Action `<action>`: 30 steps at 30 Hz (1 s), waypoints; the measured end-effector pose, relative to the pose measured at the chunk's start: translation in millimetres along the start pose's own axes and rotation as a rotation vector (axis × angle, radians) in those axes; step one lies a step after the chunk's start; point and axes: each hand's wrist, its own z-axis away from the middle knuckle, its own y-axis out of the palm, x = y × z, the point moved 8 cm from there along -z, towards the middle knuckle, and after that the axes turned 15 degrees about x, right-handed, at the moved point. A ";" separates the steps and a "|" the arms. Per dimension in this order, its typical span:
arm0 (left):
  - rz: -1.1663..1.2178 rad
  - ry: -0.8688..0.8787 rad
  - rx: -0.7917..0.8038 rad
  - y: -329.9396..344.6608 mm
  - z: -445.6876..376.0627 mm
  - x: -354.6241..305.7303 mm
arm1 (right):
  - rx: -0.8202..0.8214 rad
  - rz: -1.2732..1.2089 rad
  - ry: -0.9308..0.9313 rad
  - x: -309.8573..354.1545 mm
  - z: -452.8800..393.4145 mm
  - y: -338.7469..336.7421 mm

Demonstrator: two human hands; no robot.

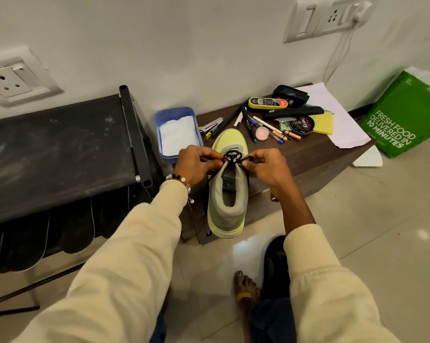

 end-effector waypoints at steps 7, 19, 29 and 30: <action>-0.061 -0.050 -0.075 -2.6 -3.4 4.5 | -0.007 -0.258 0.069 -5.0 4.2 -2.2; -0.062 -0.019 -0.023 3.1 -4.6 -1.9 | 0.036 -0.127 0.044 -2.2 2.4 -1.2; -0.127 -0.076 -0.119 -0.5 -7.0 3.8 | -0.001 -0.115 0.060 -2.2 1.8 -1.7; -0.131 -0.084 -0.127 -1.5 -7.7 6.1 | -0.012 -0.128 0.071 -2.0 1.9 -1.9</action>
